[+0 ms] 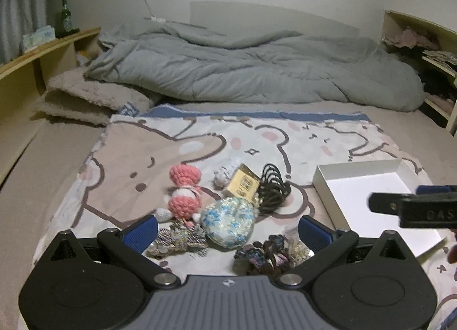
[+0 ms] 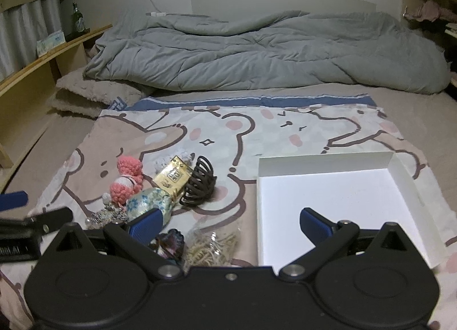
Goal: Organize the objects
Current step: 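Grasp the dark crocheted flowers with left tool while right tool grasps the rubber-band bag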
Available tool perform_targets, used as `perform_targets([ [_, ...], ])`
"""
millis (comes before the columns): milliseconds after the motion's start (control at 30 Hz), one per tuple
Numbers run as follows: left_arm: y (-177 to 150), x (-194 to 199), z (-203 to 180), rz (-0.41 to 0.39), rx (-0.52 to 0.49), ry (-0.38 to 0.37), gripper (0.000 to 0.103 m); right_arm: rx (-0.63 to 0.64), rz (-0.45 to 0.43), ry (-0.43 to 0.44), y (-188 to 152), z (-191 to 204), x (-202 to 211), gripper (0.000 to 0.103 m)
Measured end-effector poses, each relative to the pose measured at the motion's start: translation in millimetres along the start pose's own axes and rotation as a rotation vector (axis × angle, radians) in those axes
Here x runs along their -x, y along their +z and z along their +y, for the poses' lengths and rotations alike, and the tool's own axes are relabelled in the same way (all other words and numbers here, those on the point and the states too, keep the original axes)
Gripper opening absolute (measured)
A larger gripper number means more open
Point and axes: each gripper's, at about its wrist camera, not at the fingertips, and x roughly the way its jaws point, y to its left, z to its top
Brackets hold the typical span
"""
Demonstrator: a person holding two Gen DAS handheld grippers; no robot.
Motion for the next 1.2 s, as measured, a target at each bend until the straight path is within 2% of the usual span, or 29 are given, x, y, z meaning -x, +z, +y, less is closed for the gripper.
perform_targets([
  [133,1,-15,0,0.097,0.005,-0.01,0.103,-0.028,0.036,0.041,4,1,-15,0.103],
  [333,5,-39,6,0.139,-0.02,0.103,0.103,-0.149,0.125,0.097,13,-9,-37,0.103],
  [400,7,-49,10,0.175,0.0,0.109,0.103,-0.181,0.148,0.09,15,-13,-47,0.103],
  [433,7,-54,11,0.192,0.009,0.099,0.103,-0.189,0.162,0.087,16,-14,-50,0.103],
  [567,6,-74,9,0.246,0.043,-0.021,0.103,-0.204,0.22,0.057,17,-14,-71,0.103],
  [700,-4,-96,6,0.312,0.099,-0.052,0.103,-0.239,0.238,0.074,15,-14,-86,0.103],
  [833,-12,-114,7,0.345,0.184,-0.091,0.102,-0.281,0.269,0.093,6,-11,-99,0.103],
  [900,-15,-121,8,0.347,0.247,-0.139,0.101,-0.274,0.282,0.088,4,-7,-104,0.103],
  [1000,-19,-133,4,0.375,0.305,-0.199,0.095,-0.275,0.275,0.076,3,-8,-106,0.102],
  [1100,-23,-143,-7,0.409,0.293,-0.197,0.093,-0.307,0.285,0.087,-1,-14,-110,0.097],
  [1200,-26,-153,-18,0.417,0.237,-0.154,0.092,-0.342,0.307,0.094,-4,-19,-115,0.093],
])
